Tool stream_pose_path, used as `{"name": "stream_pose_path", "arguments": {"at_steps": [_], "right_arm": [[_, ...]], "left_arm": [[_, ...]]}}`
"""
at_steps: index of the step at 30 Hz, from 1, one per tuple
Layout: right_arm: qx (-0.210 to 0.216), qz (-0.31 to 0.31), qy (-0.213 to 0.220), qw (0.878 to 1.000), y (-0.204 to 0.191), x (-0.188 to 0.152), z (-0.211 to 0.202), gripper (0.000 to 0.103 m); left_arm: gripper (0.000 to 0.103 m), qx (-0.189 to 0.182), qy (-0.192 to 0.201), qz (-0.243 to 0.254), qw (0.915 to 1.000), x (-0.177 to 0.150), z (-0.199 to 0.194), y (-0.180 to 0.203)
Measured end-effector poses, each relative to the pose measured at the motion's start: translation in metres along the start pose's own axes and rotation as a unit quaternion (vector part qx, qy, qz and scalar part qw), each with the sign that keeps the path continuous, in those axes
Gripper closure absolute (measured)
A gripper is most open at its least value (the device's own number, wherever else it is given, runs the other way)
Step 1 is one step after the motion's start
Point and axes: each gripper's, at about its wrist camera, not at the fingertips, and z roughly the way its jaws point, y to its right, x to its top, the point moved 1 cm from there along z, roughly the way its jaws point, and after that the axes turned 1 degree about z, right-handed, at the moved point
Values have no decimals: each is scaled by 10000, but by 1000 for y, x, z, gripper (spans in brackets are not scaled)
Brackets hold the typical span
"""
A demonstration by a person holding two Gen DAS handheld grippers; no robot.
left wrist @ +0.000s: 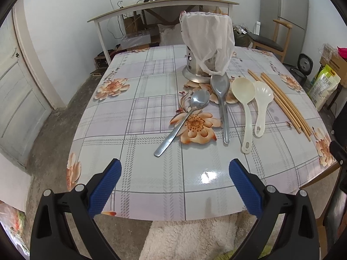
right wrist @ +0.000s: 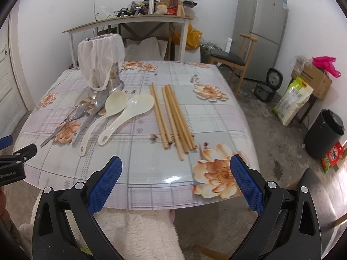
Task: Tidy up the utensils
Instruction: 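Close the left tool on the small metal spoon while the right tool approaches a white rice paddle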
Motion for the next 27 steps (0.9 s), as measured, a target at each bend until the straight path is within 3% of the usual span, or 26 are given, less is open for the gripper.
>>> {"name": "stream_pose_path", "arguments": {"at_steps": [8,14,22,24,27], "right_arm": [[309,-80,-95,9994,-19,7,15,8],[559,-182,-72,9982,-34,17,32,8],[943,-211,86,9953,-50,38,51,8],[1016,-207,131,9945,-54,43,57,8],[1088,-248,153,9936,-58,48,65,8]], "left_arm": [[6,202,-45,-60,9998,8,18,-12],[6,134,6,-108,9999,23,36,-24],[6,-761,324,-282,9962,49,53,-38],[6,-1093,268,-317,9931,58,61,-39],[6,-1300,164,-306,9909,66,71,-35]]}}
